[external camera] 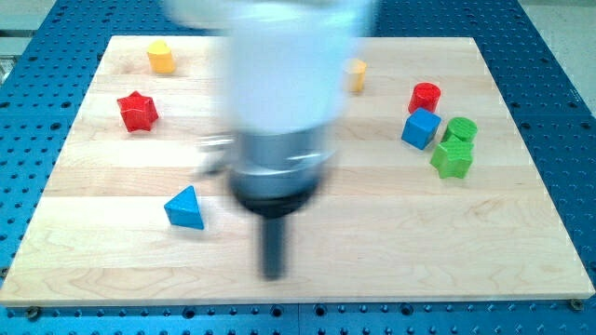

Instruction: Move the blue triangle below the yellow hexagon

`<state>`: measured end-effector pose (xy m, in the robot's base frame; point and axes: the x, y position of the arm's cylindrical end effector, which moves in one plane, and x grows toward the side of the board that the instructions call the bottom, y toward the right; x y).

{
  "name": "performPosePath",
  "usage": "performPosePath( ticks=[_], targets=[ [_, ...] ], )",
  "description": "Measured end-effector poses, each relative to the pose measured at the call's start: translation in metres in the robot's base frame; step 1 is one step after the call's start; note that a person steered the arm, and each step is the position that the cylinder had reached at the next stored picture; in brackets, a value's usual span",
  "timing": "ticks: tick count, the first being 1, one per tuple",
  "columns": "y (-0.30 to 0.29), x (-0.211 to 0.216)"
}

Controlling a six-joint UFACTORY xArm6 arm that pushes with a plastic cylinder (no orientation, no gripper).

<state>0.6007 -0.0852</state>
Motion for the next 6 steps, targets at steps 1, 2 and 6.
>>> performPosePath(
  ticks=[1,2,6],
  targets=[
    [-0.108,-0.024],
    [-0.070,-0.061],
    [0.148,-0.119]
  ],
)
